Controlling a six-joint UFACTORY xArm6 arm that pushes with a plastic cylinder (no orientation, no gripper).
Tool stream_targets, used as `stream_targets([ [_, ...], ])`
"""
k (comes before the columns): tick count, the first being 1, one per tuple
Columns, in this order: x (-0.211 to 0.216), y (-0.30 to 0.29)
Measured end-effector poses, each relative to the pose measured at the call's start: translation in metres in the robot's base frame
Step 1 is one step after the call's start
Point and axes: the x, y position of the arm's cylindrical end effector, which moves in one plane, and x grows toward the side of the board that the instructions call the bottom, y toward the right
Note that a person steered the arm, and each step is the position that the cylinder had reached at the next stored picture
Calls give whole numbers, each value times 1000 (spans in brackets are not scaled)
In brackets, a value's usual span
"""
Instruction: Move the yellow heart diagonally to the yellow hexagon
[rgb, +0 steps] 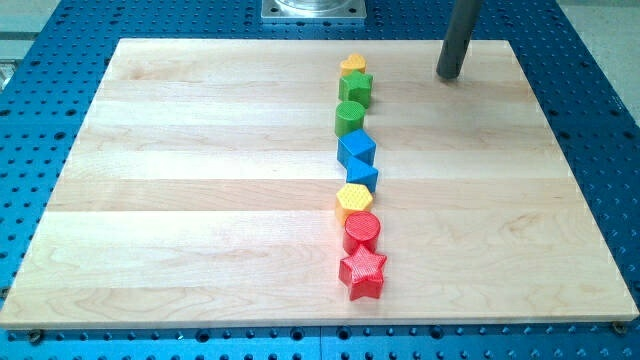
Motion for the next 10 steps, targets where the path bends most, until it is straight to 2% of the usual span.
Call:
stream_targets([
  [1,-4,0],
  [3,36,-11],
  [4,44,-60],
  [5,48,-79],
  [6,42,-45],
  [7,18,-57],
  [9,0,-178],
  [10,-6,-191],
])
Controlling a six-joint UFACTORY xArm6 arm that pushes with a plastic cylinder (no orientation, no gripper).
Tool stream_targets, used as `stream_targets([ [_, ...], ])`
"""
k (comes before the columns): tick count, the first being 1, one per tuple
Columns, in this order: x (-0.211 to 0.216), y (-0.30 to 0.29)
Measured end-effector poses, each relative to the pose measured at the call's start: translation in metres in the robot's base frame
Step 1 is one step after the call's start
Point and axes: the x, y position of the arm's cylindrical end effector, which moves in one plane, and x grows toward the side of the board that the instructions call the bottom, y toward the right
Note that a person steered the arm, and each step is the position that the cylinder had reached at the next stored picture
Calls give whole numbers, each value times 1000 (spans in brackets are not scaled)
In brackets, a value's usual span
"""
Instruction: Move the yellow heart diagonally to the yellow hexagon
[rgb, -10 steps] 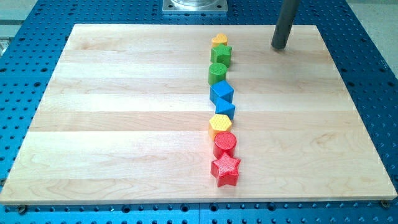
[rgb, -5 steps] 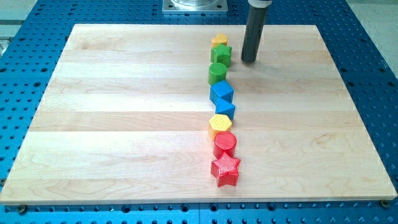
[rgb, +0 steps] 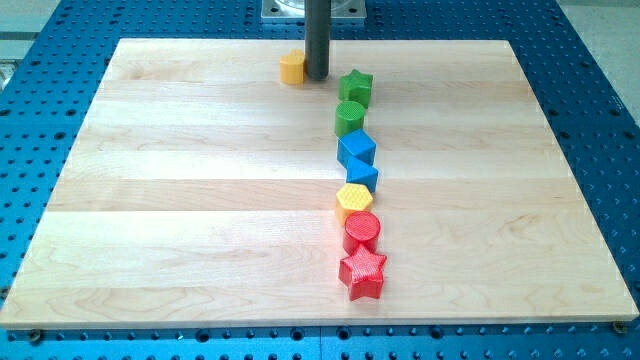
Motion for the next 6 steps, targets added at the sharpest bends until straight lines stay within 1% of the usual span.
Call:
stream_targets([
  [1,-24,-1],
  [2,-15,-39],
  [3,15,-107],
  [4,68,-129],
  [5,83,-128],
  [6,132,-135],
])
